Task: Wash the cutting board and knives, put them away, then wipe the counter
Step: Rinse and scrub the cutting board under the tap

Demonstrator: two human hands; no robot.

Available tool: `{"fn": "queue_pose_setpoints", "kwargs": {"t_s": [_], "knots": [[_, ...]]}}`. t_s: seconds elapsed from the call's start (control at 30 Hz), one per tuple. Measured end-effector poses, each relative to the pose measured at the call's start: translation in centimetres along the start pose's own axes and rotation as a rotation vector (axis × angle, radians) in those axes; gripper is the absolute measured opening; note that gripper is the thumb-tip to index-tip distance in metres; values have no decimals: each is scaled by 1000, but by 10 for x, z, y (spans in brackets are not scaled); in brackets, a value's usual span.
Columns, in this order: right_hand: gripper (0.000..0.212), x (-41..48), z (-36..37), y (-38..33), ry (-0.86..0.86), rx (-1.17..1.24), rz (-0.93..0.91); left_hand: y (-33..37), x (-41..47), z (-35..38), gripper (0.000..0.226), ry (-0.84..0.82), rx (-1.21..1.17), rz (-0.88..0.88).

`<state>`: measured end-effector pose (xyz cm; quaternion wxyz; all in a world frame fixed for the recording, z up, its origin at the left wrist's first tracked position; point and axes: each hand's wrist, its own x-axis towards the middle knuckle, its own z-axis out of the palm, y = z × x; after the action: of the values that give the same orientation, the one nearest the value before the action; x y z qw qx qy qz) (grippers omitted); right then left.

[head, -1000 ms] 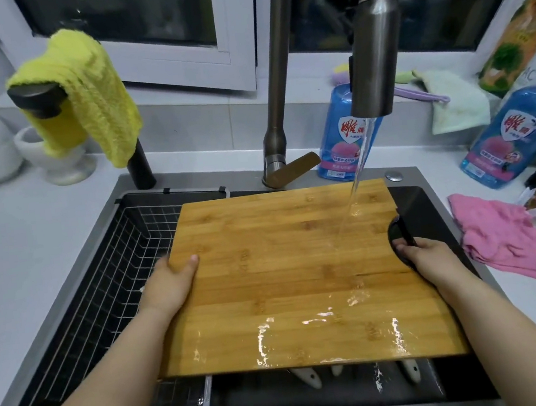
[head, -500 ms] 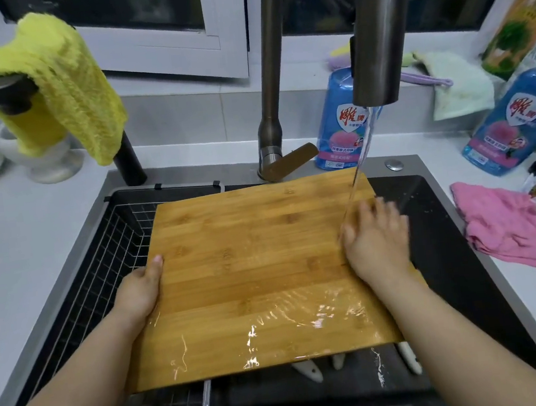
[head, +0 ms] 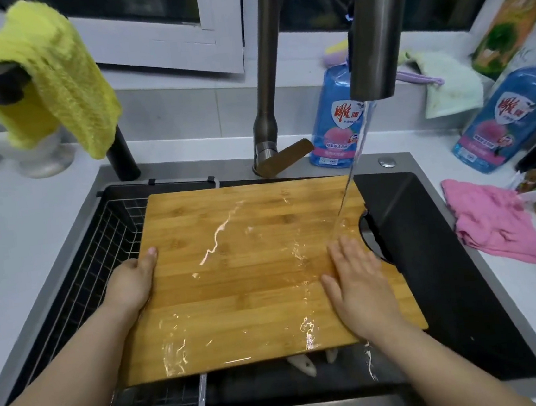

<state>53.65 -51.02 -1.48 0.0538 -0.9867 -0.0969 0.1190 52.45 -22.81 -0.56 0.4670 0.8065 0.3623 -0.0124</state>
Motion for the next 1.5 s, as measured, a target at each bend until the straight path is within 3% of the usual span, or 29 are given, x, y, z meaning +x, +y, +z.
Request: {"fn": "queue_pose_setpoints", "kwargs": {"t_s": [0.07, 0.1, 0.2, 0.27, 0.4, 0.47, 0.6, 0.7, 0.77, 0.93, 1.1, 1.27, 1.5], "knots": [[66, -2, -2, 4, -20, 25, 114, 1, -1, 0, 53, 11, 20, 13], [66, -4, -1, -5, -34, 36, 88, 2, -1, 1, 53, 15, 28, 14], [85, -15, 10, -46, -90, 59, -211, 1, -1, 1, 53, 23, 38, 18], [91, -17, 13, -44, -113, 47, -274, 1, 0, 0, 52, 24, 43, 25], [71, -1, 5, 30, 38, 52, 89, 0, 2, -1, 52, 18, 40, 21], [63, 7, -4, 52, -4, 120, 219, -1, 2, 1, 52, 15, 35, 27], [65, 31, -24, 46, 106, 780, 328, -3, 3, 1, 51, 24, 38, 39], [44, 53, -33, 45, 46, 1142, 566, -2, 4, 0, 49, 36, 49, 48], [25, 57, -28, 45, 19, 1282, 697, -1, 4, 1, 49, 52, 72, 70], [35, 42, -5, 67, 100, 1484, 914, 5, -8, 10, 46, 66, 107, 161], [36, 23, -14, 89, 259, 1705, 973, 27, -26, 22, 41, 135, 49, 355], [42, 24, -21, 101, 406, 1819, 879, 50, -38, 17, 43, 242, -90, 442], [49, 15, -26, 97, 685, 1995, 753, 71, -58, 8, 45, 351, -613, 184]]}}
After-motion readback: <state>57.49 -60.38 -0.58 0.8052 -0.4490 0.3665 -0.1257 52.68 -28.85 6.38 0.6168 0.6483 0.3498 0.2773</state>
